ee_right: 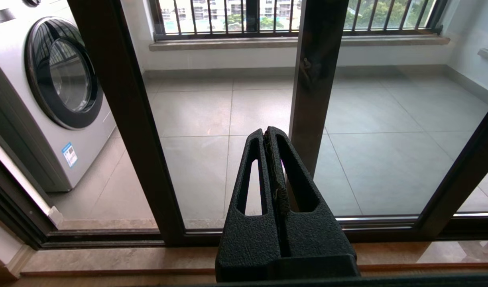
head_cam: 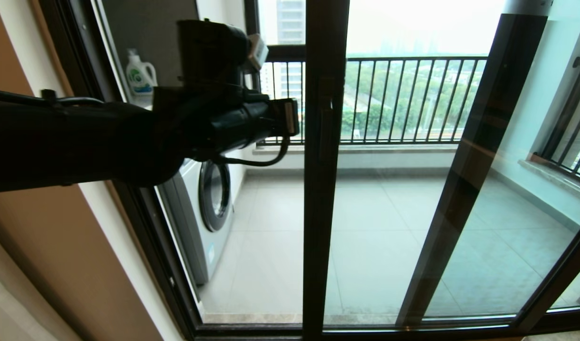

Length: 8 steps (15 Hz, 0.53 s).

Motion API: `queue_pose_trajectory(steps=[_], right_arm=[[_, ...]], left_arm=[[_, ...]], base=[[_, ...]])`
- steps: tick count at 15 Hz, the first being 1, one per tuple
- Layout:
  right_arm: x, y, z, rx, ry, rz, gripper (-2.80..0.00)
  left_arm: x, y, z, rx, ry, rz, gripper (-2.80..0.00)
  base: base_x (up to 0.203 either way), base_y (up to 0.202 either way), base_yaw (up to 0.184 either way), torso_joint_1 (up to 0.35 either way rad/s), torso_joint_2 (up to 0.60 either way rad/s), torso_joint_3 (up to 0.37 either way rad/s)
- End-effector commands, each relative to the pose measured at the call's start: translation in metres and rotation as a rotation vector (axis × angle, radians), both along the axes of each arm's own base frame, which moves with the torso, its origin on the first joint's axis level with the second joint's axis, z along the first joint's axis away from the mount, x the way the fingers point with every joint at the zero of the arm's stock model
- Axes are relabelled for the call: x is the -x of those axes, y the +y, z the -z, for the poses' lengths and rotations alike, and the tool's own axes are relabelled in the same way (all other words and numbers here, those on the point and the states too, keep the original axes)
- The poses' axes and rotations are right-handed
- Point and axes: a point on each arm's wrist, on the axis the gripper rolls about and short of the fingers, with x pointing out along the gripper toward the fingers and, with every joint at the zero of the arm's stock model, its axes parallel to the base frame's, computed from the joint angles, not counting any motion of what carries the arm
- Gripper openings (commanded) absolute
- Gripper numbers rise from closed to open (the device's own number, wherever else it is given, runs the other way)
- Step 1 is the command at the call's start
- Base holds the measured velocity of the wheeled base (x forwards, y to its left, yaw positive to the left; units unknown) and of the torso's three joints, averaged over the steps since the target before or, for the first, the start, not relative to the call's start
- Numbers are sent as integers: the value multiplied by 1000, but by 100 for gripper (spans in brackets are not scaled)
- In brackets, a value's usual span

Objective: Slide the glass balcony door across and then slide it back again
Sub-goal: Close the slid door

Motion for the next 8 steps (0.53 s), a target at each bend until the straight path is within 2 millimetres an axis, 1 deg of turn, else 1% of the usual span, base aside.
queue_pose_trajectory(steps=[1,3,6,8], right_arm=[[-1,0,3,0,10,0,-280],[-1,0,3,0,11,-1,-280],[-1,0,3,0,10,0,-280],[-1,0,3,0,12,0,-280]], left_arm=[[-6,-42,26,-9,43,22,-280],[-5,-59,26,16,37,52,-280],[-9,-88,32,49,32,85,-280],[-1,-99,35,60,40,115,-280]], base=[[0,0,0,0,0,0],[0,0,0,0,0,0],[0,0,0,0,0,0],[0,0,0,0,0,0]])
